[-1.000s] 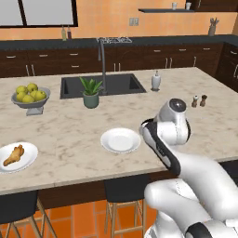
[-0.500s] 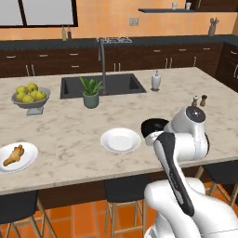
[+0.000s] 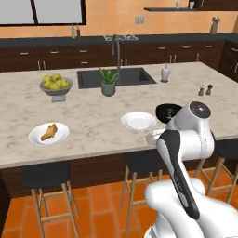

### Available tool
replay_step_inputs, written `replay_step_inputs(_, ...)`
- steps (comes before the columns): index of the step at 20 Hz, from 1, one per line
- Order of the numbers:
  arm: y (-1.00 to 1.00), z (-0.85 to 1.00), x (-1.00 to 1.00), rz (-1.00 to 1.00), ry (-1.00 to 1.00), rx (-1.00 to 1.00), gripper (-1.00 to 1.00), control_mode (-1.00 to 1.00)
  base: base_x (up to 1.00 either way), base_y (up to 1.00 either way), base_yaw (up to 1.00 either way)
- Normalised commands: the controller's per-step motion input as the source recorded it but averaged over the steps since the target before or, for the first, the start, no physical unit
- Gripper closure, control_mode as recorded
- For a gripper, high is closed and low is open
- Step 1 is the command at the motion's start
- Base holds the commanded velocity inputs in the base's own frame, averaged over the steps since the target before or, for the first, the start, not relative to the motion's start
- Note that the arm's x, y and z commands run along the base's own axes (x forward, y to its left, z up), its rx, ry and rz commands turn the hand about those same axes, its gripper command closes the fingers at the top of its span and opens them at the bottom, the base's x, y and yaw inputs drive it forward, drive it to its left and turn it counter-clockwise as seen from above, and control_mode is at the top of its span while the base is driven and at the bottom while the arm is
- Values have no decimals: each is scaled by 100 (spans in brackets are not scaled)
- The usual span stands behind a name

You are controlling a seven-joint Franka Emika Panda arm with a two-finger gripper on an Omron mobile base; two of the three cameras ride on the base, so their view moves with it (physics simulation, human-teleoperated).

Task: Pick the chicken drumstick and mushroom from their plates and place them in the bowl. Then put the bowl in the fridge.

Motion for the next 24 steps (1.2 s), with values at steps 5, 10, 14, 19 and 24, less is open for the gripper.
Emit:
replay_step_inputs(5, 0, 0, 0, 0, 0, 0, -100, 100, -1, 100, -4)
replay_step_inputs(10, 0, 0, 0, 0, 0, 0, -100, 100, 25, 100, -5)
replay_step_inputs(14, 0, 0, 0, 0, 0, 0, -100, 100, 53, 96, -3)
replay_step_inputs(19, 0, 0, 0, 0, 0, 0, -100, 100, 68, 16, 0)
replay_step_inputs(24, 0, -3, 93, 0, 14, 0, -100, -100, 0, 0, 0)
